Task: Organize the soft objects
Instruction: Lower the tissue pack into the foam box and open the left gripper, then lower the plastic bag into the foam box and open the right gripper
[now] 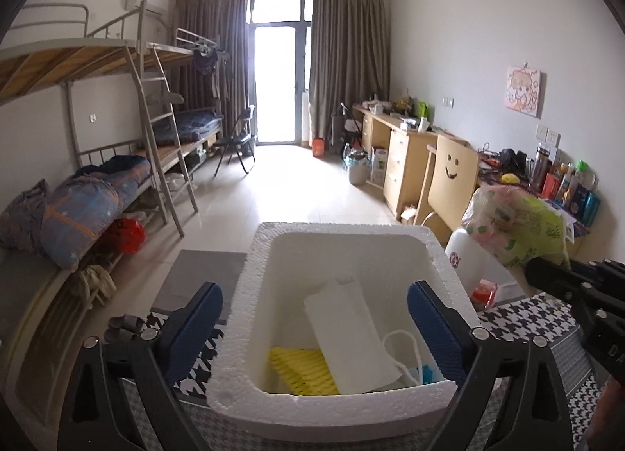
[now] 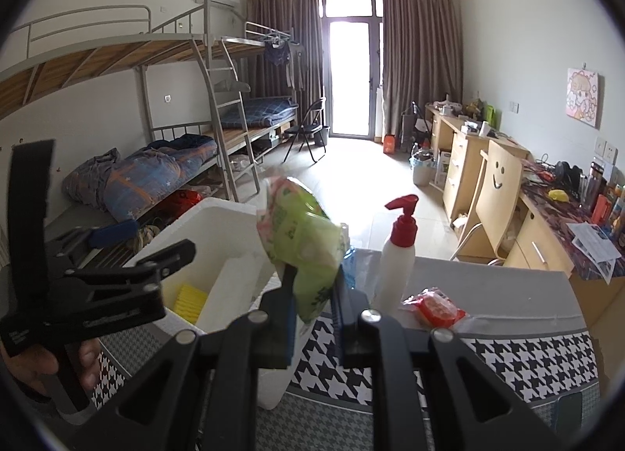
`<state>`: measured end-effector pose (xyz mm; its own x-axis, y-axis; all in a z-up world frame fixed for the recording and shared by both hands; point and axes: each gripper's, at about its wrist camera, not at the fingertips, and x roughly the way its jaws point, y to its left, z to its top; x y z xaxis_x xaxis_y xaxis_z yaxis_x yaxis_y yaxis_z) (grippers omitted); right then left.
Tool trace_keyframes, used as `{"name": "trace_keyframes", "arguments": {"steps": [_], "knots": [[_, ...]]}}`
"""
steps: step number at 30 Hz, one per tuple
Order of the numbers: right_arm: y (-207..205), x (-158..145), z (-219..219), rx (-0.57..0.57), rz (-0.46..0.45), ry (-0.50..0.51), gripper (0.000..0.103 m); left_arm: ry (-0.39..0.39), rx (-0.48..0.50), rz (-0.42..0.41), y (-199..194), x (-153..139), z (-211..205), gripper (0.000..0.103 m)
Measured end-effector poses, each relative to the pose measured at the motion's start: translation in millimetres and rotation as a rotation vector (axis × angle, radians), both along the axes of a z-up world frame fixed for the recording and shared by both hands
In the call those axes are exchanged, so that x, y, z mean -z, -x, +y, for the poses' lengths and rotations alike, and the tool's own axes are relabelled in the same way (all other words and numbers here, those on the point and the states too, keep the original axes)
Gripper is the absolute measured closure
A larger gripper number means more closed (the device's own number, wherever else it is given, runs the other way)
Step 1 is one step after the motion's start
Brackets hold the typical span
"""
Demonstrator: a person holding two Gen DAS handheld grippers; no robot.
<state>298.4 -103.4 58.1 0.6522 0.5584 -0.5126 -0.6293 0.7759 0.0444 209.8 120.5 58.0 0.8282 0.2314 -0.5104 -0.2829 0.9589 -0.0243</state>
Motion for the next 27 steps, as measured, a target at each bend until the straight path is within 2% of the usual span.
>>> {"name": "trace_keyframes", "arguments": {"steps": [5, 15, 27], "knots": [[2, -3, 6, -0.011, -0.007, 0.009, 0.084, 0.000, -0.016, -0.015, 0, -3, 4, 0.001], [4, -4, 18, -0.036, -0.009, 0.017, 0.084, -0.016, -0.046, -0.033, 14, -4, 14, 0.001], [0, -2, 34, -0.075, 0.001, 0.029, 0.084, 0.011, -0.079, -0.049, 30, -3, 27, 0.001]]}}
